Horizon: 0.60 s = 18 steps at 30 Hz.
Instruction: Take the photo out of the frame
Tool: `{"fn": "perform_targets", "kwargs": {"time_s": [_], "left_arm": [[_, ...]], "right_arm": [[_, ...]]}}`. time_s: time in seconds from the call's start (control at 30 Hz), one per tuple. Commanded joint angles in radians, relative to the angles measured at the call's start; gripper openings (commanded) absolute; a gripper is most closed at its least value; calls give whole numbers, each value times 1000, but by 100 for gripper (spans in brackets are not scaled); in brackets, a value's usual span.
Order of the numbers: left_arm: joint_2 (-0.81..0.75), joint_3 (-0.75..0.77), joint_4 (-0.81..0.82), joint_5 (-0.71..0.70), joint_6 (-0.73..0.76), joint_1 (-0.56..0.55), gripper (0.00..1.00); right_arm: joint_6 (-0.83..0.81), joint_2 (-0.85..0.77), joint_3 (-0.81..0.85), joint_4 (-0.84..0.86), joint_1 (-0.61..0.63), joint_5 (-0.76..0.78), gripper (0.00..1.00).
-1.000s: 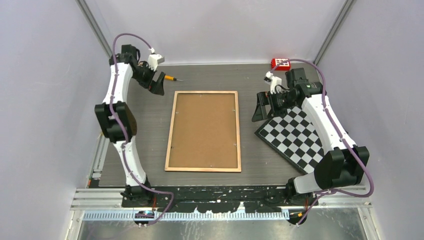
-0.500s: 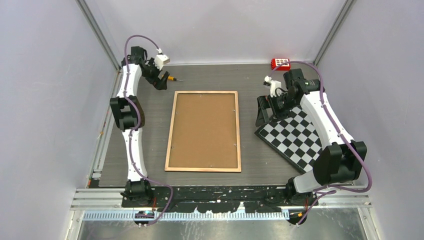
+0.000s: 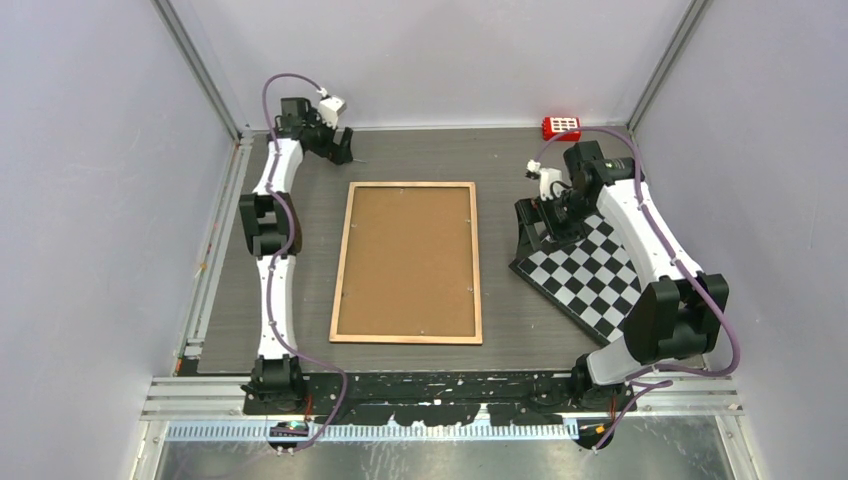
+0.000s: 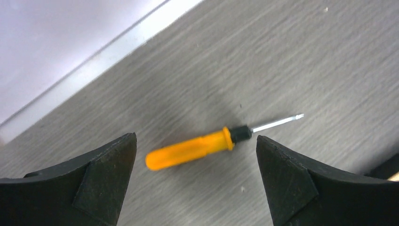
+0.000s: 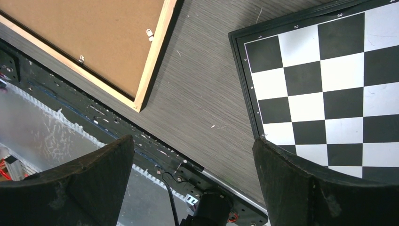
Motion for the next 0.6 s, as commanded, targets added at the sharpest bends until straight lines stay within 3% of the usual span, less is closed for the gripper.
{"fn": "perform_targets", "kwargs": {"time_s": [0.0,0.3,0.57], "left_arm": [[30,76,131,-66,-107,-28,100],[89,105,108,-227,-111,-65,96],[28,30,9,-227,-61,-55,80]], "right_arm": [[-16,13,3,-16,-3,17,100],[-11,35,18,-17,-2,11,100],[-2,51,40,-11,-3,-2,100]]}}
